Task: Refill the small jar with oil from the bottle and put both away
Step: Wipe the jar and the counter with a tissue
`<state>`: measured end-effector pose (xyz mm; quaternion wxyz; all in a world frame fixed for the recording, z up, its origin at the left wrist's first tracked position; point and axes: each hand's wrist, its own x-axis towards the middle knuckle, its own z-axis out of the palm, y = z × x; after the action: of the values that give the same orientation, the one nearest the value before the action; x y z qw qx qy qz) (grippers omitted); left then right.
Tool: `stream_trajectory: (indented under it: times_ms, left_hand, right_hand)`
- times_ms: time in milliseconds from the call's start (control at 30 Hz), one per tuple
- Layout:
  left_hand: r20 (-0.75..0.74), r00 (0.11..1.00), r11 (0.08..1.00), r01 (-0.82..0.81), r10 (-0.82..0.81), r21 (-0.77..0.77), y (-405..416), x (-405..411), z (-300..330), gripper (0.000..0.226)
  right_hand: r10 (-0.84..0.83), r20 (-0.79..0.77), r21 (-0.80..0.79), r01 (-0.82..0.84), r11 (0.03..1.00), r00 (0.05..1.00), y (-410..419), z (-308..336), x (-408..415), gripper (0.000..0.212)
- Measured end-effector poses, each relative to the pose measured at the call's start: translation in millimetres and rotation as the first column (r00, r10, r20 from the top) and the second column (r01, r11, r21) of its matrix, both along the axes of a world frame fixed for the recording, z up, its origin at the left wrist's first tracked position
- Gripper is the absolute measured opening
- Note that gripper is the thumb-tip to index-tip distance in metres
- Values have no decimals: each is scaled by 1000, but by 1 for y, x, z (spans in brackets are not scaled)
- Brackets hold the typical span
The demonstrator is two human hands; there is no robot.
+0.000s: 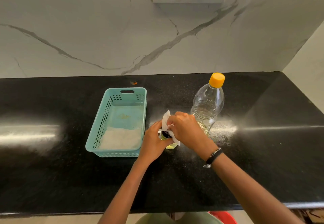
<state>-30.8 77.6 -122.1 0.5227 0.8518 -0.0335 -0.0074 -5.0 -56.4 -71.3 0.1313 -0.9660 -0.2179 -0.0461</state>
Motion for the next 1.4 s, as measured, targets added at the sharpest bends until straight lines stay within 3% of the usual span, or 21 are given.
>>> stream_trajectory:
  times_ms: [100, 200, 333, 433, 667, 867, 1033, 1267, 1400]
  left_hand:
    - [10, 1000, 1000, 1, -1, 7, 0, 0, -1, 55]
    - [25, 1000, 1000, 11, -11, 20, 1, -3, -2, 67]
    - [45, 999, 998, 12, -14, 58, -1, -7, 1, 62]
    - [48, 999, 995, 6, -11, 103, -2, -13, 4, 63]
    - [-62, 996, 976, 81, -70, 204, 2, -32, 17, 88]
    - [-20, 994, 914, 108, -109, 392, -1, -29, 36, 68]
    - [-49, 994, 927, 107, -95, 359, -2, -24, 40, 66]
    - [-150, 985, 974, 112, -83, 197, 4, -20, 40, 70]
    - [-191, 974, 975, 157, -125, 160, 7, -16, 44, 70]
  right_hand:
    - [-125, 35, 412, 99, 906, 992, -5, -11, -12, 6]
    - [-202, -226, 760, 302, 576, 953, -12, -18, -29, 5]
    - [-47, -546, 832, 548, 89, 836, -22, -31, -54, 15]
    - [85, -619, 778, 624, -71, 781, -35, -36, -71, 19]
    - [51, -693, 715, 694, -82, 719, -56, -58, -102, 19]
    - [29, -612, 790, 613, -22, 790, -34, -64, -96, 25]
    - [-159, -468, 870, 484, 90, 870, -6, -65, -78, 27]
    - [-323, -504, 755, 590, 285, 801, 1, -95, -88, 16]
    - [-336, -455, 784, 550, 288, 825, 10, -89, -99, 18]
